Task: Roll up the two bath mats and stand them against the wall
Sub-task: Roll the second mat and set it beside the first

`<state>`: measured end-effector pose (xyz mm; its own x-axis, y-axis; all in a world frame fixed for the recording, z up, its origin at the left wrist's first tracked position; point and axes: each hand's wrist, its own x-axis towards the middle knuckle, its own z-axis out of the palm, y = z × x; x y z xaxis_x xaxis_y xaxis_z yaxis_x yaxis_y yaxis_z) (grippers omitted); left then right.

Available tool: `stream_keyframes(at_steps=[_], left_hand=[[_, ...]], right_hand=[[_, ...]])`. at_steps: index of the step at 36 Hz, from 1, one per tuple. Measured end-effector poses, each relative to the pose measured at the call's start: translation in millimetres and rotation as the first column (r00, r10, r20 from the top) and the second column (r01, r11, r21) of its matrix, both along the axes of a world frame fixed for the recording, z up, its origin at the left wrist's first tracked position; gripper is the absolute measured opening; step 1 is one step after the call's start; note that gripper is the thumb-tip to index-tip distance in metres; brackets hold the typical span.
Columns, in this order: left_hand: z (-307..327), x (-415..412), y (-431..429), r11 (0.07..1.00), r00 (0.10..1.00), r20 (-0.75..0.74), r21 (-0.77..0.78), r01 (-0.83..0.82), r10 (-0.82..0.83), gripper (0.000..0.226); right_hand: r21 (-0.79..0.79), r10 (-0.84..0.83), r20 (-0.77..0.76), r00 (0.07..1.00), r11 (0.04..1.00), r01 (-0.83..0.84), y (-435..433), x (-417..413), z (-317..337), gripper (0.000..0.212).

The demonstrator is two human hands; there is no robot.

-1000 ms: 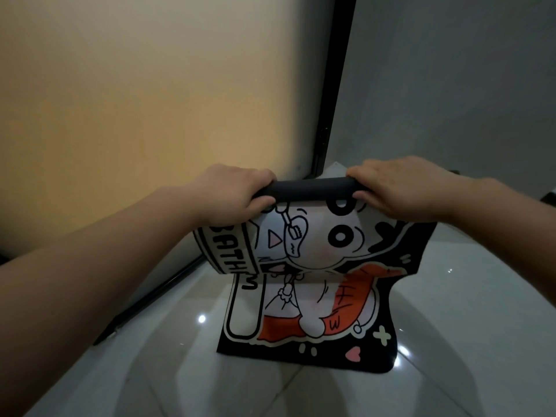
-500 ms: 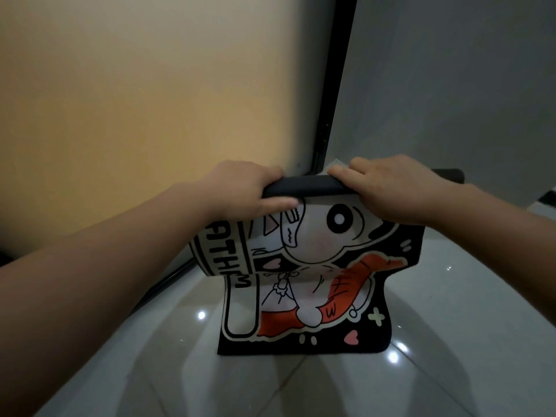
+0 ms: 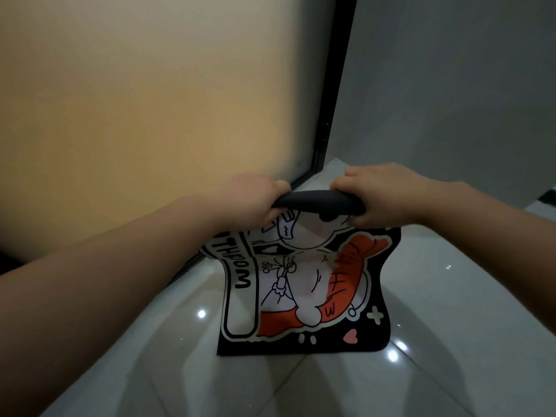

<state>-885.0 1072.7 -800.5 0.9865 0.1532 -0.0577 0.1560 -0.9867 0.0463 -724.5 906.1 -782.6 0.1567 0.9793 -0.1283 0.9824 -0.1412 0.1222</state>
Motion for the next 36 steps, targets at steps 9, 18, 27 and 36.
stream_keyframes(at_steps=[9, 18, 27, 36], left_hand=[[-12, -2, -3, 0.987, 0.992, 0.111, 0.156, 0.049, -0.067, 0.027], [-10, 6, 9, 0.894, 0.958, -0.263, -0.393, -0.213, 0.113, 0.049], [-23, 2, -2, 0.99, 0.993, -0.05, -0.08, -0.115, 0.111, 0.025], [-39, 3, -27, 0.966, 0.96, 0.281, 0.242, -0.087, 0.016, 0.017]], right_hand=[[-0.132, -0.195, -0.305, 0.932, 0.978, 0.161, 7, -3, -9, 0.018], [0.299, 0.089, 0.154, 0.984, 0.945, -0.133, 9, -26, -30, 0.017], [0.324, 0.115, 0.18, 0.977, 0.931, -0.169, 6, -28, -38, 0.036], [-0.208, -0.265, -0.368, 0.891, 0.958, 0.199, 18, -21, -11, 0.045]])
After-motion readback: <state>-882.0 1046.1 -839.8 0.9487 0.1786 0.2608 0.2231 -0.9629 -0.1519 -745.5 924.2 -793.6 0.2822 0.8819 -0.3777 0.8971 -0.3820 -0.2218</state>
